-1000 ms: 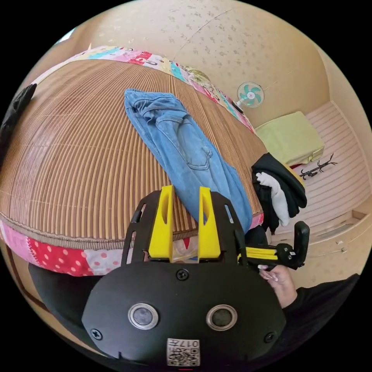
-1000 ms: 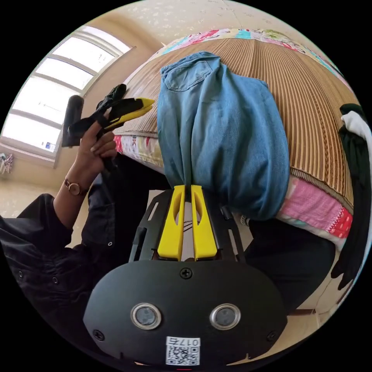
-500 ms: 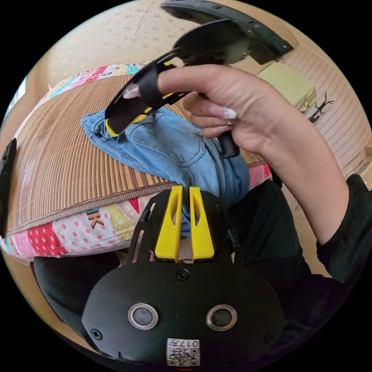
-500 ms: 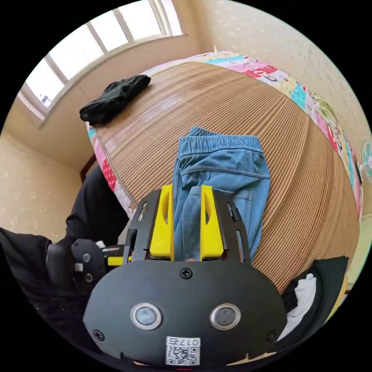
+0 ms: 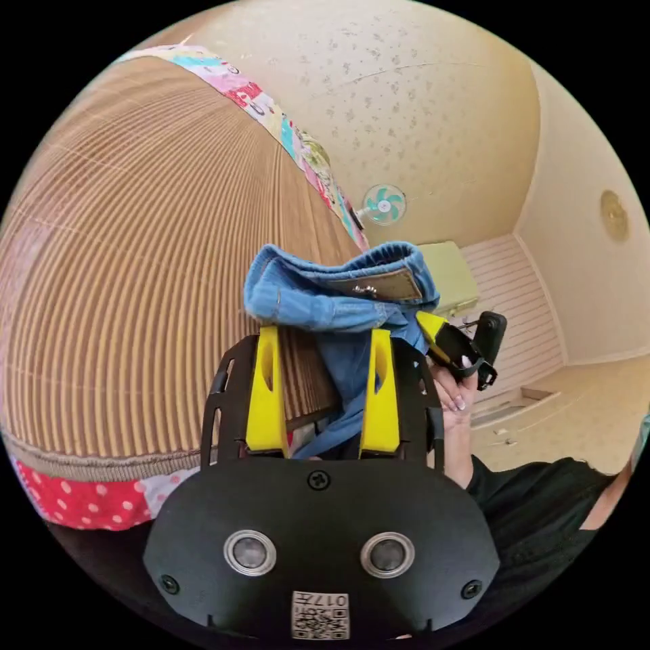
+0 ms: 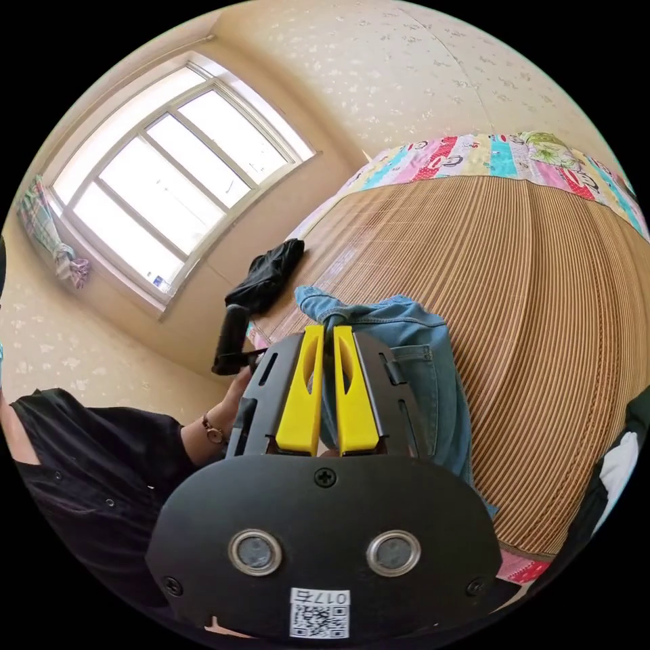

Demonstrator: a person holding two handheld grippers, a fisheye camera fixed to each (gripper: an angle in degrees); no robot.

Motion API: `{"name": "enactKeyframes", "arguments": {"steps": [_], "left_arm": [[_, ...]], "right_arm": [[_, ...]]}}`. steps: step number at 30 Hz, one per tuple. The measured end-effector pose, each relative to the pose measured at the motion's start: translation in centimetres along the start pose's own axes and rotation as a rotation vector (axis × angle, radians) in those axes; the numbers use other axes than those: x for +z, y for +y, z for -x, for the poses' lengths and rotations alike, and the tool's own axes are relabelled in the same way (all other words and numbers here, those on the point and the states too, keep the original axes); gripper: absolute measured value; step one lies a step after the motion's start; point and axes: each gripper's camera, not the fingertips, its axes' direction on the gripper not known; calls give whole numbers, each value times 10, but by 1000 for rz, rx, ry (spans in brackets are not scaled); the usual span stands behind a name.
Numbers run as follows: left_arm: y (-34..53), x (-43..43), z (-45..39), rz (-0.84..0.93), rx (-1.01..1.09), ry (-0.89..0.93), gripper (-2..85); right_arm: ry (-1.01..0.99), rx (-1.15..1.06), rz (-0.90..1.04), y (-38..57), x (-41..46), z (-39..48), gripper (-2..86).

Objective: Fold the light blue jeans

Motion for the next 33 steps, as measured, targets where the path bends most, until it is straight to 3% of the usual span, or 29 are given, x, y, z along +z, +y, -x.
{"name": "enactKeyframes", "arguments": {"steps": [4, 9, 16, 20, 23, 28, 30, 33], "left_arm": [[32, -13, -15, -115, 62, 141, 165], [77, -48, -28, -231, 56, 412, 178], [91, -64, -89, -176, -20, 248, 181], [109, -70, -138, -237, 67, 70, 74], [118, -86, -179, -262, 160, -66, 51], [140, -134, -321, -449, 606, -323, 46], [148, -132, -412, -529, 840, -493, 44], [153, -121, -507, -696, 1062, -538, 43]], "right_arm": [[-91, 7, -37, 24, -43, 3, 28], [-410, 0, -116, 65, -100, -4, 27], [-604, -79, -261, 92, -164, 20, 25], [-766, -172, -417, 89, -221, 45, 25], [-839, -189, -521, 85, -272, 54, 23], [-632, -394, -573, 93, -373, 122, 20], [-420, -482, -612, 101, -415, 172, 18], [-151, -524, -694, 97, -455, 226, 15]]}}
